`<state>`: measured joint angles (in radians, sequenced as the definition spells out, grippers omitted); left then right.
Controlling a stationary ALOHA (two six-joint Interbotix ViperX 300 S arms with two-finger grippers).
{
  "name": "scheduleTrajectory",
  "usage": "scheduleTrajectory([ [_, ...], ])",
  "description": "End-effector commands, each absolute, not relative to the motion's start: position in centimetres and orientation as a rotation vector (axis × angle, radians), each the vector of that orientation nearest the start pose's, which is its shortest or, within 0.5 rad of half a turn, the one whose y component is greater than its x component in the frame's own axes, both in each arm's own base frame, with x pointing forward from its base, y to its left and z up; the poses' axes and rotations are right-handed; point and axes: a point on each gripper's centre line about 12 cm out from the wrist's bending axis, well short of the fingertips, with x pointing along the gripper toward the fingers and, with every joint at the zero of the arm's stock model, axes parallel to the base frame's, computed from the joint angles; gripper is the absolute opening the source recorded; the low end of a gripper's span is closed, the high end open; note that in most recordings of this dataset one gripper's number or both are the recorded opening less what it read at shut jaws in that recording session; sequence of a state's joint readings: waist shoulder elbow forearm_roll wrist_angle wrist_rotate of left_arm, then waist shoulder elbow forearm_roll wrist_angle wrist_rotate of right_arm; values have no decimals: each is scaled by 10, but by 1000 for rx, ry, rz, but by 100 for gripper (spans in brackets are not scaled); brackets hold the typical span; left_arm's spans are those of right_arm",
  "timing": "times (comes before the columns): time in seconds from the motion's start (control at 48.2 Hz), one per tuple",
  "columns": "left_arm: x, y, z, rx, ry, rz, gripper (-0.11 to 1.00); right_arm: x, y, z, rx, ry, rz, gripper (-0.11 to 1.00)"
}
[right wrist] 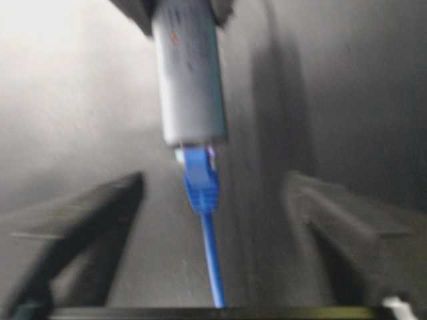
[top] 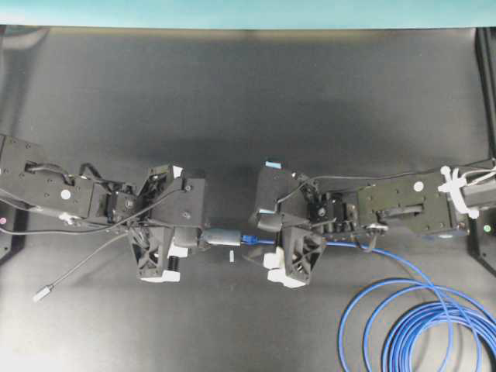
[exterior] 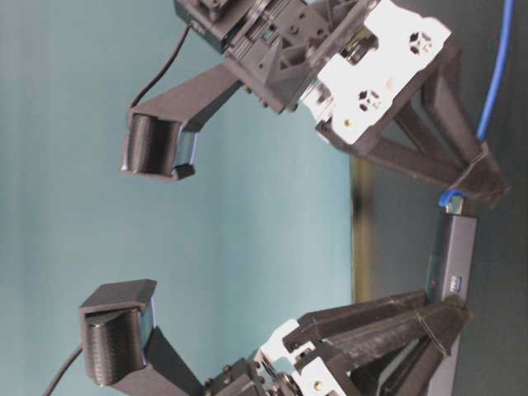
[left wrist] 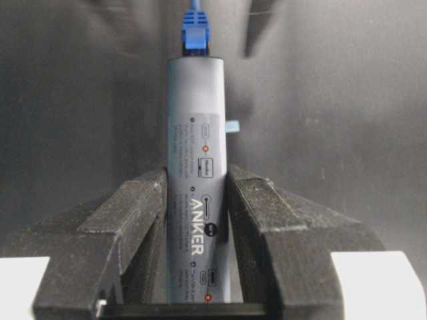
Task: Insert the LAN cable into the hub.
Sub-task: 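Open the right gripper and pull it back from the plug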
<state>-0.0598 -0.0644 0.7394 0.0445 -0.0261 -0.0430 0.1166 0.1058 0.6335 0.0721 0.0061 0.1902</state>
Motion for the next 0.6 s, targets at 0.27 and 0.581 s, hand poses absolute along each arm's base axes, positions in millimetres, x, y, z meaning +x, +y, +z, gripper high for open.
scheduleTrajectory([
  [0.27,366,-21,175,18,643,-57,28,374,50,146,225,755,20,85],
  [0.581,365,-21,174,10,658,-53,28,358,50,150,268,726,11,85],
])
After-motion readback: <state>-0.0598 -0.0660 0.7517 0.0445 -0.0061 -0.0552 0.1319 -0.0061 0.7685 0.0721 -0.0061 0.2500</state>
